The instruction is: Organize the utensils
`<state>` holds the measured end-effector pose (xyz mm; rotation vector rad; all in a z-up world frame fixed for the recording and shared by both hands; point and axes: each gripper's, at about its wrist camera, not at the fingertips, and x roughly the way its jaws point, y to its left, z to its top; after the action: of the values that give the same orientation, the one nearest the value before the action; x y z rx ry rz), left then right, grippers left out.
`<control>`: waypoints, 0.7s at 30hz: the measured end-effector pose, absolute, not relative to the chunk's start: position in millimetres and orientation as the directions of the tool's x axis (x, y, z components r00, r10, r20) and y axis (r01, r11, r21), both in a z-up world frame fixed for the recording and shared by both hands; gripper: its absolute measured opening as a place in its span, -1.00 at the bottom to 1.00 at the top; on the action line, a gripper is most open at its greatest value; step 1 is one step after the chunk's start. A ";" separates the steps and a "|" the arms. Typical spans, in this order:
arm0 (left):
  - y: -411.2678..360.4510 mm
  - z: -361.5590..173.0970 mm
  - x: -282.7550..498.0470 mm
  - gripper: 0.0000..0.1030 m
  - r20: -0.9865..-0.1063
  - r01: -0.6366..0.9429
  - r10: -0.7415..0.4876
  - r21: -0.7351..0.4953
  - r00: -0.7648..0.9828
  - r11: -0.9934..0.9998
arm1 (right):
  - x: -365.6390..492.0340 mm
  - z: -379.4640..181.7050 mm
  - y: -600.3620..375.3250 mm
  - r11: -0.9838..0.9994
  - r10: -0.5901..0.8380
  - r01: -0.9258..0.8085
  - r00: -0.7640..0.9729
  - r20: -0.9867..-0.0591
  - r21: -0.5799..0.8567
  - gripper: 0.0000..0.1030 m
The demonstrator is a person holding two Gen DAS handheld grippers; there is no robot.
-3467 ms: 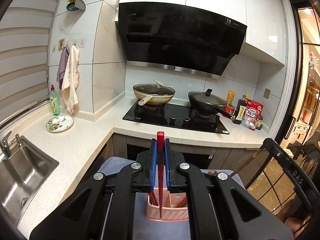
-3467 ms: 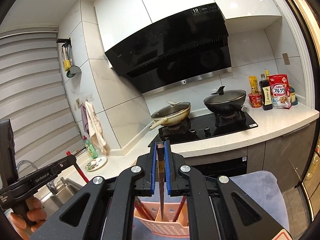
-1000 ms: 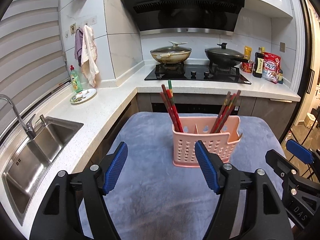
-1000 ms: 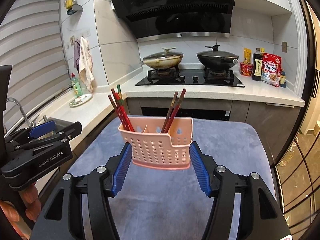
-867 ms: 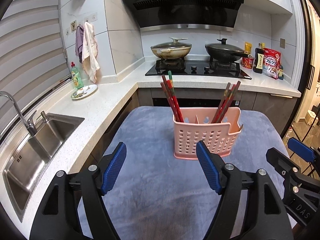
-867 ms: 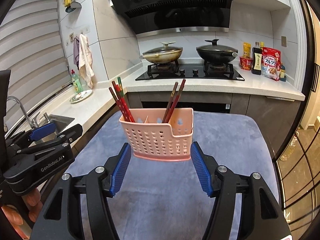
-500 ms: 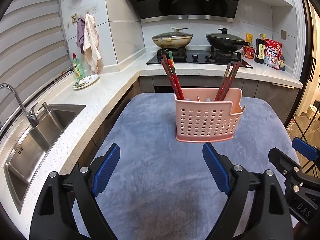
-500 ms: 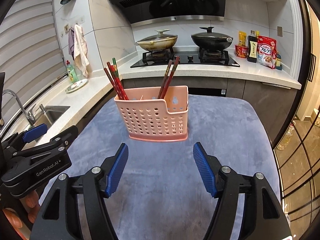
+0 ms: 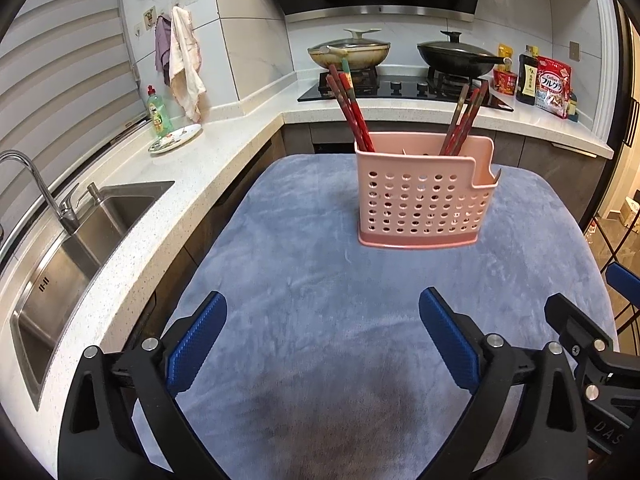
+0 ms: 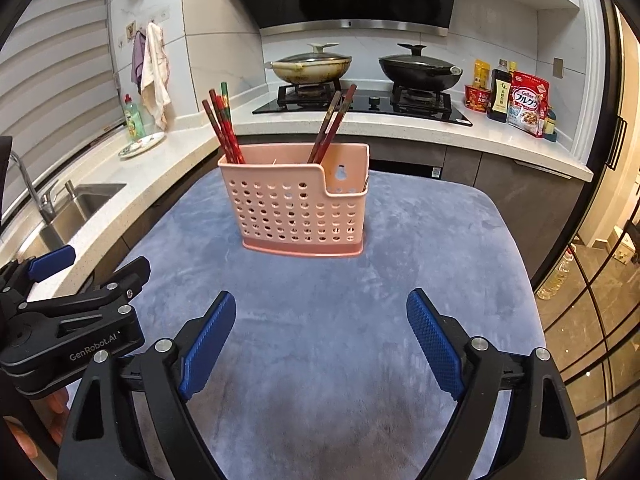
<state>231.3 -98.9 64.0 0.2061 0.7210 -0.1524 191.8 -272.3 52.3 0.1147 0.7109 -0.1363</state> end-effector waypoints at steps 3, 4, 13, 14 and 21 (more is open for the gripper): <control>-100.3 58.0 231.2 0.81 -0.679 0.210 -0.061 0.140 0.732 0.968 | 192.7 48.2 -274.4 0.984 -0.077 0.166 0.738 -0.670 0.070 0.63; -100.5 55.7 231.5 0.81 -0.684 0.211 -0.059 0.140 0.727 0.967 | 192.7 46.1 -275.8 0.982 -0.071 0.169 0.734 -0.675 0.080 0.63; -103.5 46.3 232.7 0.86 -0.707 0.217 -0.052 0.145 0.706 0.965 | 192.6 39.2 -283.9 0.978 -0.063 0.182 0.730 -0.680 0.104 0.87; -104.5 46.1 232.6 0.86 -0.706 0.220 -0.052 0.149 0.707 0.964 | 193.0 38.5 -284.4 0.978 -0.060 0.180 0.729 -0.682 0.106 0.87; -107.0 42.4 234.4 0.86 -0.711 0.207 -0.027 0.169 0.703 0.964 | 195.8 33.0 -286.3 0.976 -0.050 0.182 0.718 -0.694 0.118 0.87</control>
<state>234.4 -107.0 42.4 0.2445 0.7821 -0.1314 195.8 -286.3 33.0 0.1830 0.7601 -0.1292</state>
